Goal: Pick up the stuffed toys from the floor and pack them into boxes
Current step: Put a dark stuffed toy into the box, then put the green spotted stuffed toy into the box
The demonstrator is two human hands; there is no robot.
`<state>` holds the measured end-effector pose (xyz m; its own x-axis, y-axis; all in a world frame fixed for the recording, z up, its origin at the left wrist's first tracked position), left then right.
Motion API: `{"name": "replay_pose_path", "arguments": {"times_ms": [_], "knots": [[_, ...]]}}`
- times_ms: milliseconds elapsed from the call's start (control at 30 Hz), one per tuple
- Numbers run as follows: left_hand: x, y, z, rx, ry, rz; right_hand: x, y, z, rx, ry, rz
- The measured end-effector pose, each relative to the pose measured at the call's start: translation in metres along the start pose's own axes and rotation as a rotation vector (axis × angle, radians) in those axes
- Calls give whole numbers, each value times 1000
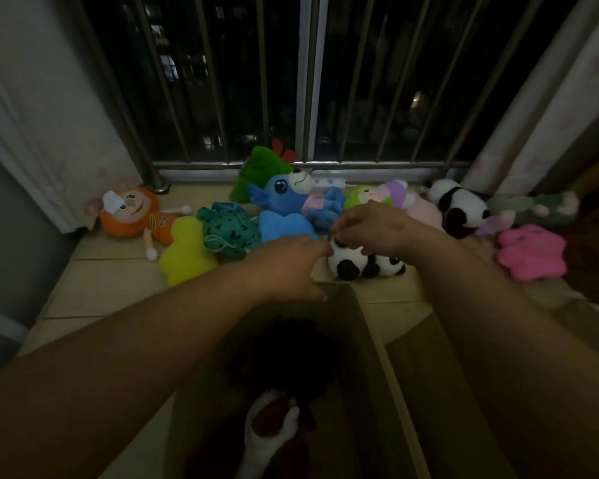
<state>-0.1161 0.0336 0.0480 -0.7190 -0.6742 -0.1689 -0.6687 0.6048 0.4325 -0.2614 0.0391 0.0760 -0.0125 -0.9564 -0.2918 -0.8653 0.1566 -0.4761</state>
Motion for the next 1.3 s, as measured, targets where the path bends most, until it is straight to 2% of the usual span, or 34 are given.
{"name": "replay_pose_path", "arguments": {"times_ms": [267,500,733,1033,1200,1300], "knots": [[11,-28,-5,-121,261,-77,8,19,10,-6,179,47],[21,-86,-7,-149,339,-243,22,3,27,-50,278,-4],[20,-149,-8,-203,363,-395,57,-18,54,-71,218,-68],[19,-218,10,-145,413,-508,94,-45,91,-24,141,-91],[25,-251,19,-349,520,-652,113,-54,107,5,106,-85],[31,-259,24,-375,499,-642,123,-57,115,12,95,-74]]}}
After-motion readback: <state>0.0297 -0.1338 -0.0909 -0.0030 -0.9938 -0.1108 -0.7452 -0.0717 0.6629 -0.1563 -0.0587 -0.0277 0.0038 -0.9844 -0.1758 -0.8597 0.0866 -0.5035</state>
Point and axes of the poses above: each hand's wrist, its own x-axis towards the middle knuckle, its own z-axis out of the palm, y = z × x, the point moved 4 cm from there along x, towards the middle knuckle, and after that the axes turned 10 degrees about -x, right-handed, at the moved point
